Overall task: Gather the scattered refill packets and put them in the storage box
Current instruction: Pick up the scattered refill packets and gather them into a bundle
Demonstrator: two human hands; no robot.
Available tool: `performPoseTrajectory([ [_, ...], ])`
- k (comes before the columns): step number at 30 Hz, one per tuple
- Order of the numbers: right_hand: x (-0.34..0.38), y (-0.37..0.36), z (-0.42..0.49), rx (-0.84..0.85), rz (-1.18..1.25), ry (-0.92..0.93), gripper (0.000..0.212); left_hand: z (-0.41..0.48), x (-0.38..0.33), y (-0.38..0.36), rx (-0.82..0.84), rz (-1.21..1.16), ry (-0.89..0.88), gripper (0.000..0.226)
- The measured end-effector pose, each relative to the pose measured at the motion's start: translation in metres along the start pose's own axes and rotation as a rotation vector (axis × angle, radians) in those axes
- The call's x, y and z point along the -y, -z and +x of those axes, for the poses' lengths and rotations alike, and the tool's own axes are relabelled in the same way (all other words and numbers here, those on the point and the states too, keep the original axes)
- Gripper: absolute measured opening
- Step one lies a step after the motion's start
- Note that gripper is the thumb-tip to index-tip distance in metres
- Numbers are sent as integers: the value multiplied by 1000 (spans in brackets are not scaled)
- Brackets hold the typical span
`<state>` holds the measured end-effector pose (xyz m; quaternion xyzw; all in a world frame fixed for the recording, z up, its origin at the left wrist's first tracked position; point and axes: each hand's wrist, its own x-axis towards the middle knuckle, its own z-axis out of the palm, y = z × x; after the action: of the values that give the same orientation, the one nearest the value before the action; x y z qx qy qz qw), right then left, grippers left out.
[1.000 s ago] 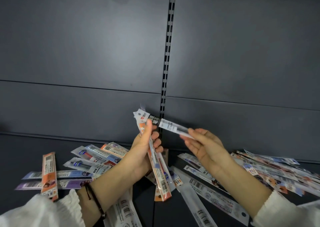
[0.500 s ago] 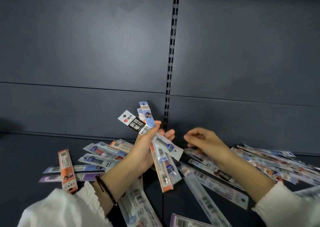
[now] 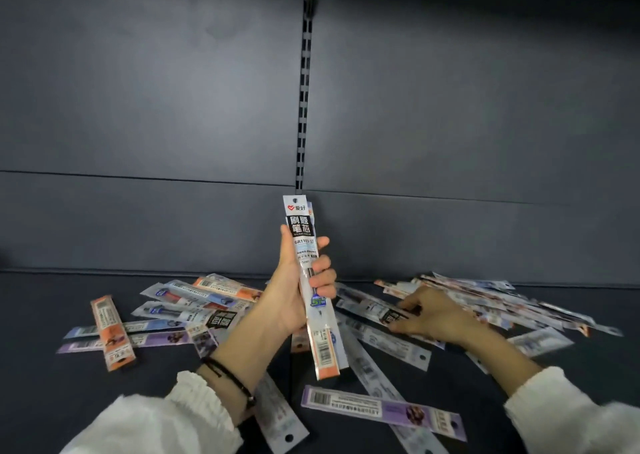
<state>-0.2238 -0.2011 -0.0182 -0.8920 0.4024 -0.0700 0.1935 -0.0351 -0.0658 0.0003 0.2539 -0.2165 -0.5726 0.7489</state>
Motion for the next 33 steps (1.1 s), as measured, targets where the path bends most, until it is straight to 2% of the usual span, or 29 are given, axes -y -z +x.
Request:
performPoseTrajectory([
  [6, -14, -4, 27, -76, -55, 87, 16, 30, 16, 2, -84, -74, -71, 59],
  [9, -20, -4, 35, -104, -47, 132, 39, 34, 18, 13, -134, 3, -67, 52],
  [12, -20, -1, 36, -118, 150, 134, 45, 33, 18, 23, -158, 44, -65, 33],
  [18, -14, 3, 27, -66, 755, 83, 22, 31, 29, 19, -250, 255, -96, 20],
  [21, -4, -2, 20, -48, 947, 113, 21, 32, 38, 15, -253, 290, -130, 24],
  [24, 8, -8, 10, 48, 1052, 151, 18, 29, 40, 11, -203, 320, -131, 35],
  [27, 15, -14, 6, 116, 1078, 158, 19, 25, 39, 9, -192, 366, -84, 44],
  [33, 22, -17, 4, 113, 1077, 140, 21, 26, 41, 7, -155, 420, -115, 48],
])
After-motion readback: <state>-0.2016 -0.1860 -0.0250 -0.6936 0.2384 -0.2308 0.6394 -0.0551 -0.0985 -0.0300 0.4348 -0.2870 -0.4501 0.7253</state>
